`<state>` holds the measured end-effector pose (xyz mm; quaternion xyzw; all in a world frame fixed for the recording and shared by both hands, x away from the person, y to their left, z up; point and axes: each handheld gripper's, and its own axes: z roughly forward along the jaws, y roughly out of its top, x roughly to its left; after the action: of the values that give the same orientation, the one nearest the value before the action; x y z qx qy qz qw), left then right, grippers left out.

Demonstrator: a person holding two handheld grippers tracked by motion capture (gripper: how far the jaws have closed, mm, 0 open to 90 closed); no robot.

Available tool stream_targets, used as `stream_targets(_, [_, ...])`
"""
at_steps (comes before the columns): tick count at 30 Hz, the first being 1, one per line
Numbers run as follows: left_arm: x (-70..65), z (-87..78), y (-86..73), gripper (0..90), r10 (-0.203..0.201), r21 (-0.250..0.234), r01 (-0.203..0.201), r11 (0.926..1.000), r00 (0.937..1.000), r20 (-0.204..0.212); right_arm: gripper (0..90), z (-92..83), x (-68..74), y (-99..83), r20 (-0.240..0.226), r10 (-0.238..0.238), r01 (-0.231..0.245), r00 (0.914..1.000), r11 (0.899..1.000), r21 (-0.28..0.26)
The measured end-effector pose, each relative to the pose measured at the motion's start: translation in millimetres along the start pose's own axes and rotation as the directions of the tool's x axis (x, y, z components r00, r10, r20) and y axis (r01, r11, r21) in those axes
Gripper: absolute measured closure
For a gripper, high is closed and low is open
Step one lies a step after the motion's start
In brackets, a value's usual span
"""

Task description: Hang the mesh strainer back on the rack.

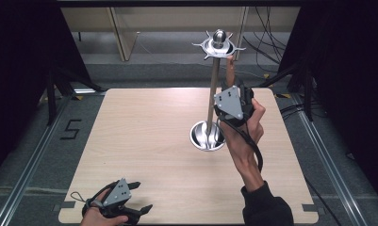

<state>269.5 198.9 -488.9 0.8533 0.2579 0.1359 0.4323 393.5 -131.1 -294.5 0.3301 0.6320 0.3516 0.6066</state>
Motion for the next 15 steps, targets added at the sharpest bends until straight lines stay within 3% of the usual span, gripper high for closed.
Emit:
stream_targets(2, [0.2,-0.2,0.1,15.2,0.003,0.003,-0.003,1.0000,1.0000,-0.004,58.7,-0.8,-0.5,-0.3,-0.005,0.003,-0.003,1.0000,1.000,-0.004])
stream_targets(4, [-0.8,0.3,0.1,15.2,-0.009,-0.006,0.009,0.9999,1.0000,-0.001,57.6,-2.4,-1.7,-1.2,-0.039,0.047,-0.048,0.9981,0.999,-0.018])
stream_targets(8, [0.0,0.0,-0.1,15.2,0.001,0.001,-0.001,1.0000,1.0000,-0.001,57.4,-8.2,-7.1,-2.4,-0.075,0.055,-0.058,0.9956,0.998,-0.026])
stream_targets(9, [-0.7,0.5,-0.2,15.2,-0.006,-0.009,0.006,0.9999,1.0000,-0.003,57.1,-9.9,-13.0,-4.0,-0.131,0.097,-0.102,0.9867,0.994,-0.035])
stream_targets(10, [-2.4,1.7,-0.3,15.2,-0.027,-0.026,0.027,0.9993,0.9996,0.004,57.1,-9.9,-13.0,-4.0,-0.131,0.097,-0.102,0.9867,0.994,-0.035])
stream_targets(13, [-2.5,1.6,-0.3,15.2,-0.026,-0.026,0.026,0.9993,0.9996,0.004,56.3,-11.8,-21.8,-7.3,-0.207,0.143,-0.149,0.9677,0.989,-0.013])
stream_targets(14, [0.2,-0.6,0.3,15.2,0.002,0.010,-0.002,0.9999,1.0000,0.000,55.8,-12.7,-25.1,-8.8,-0.230,0.156,-0.164,0.9607,0.986,-0.015])
stream_targets(15, [0.0,-0.5,0.3,15.2,-0.001,0.006,0.001,1.0000,1.0000,-0.002,54.7,-14.2,-27.5,-10.4,-0.248,0.179,-0.187,0.9519,0.982,-0.007])
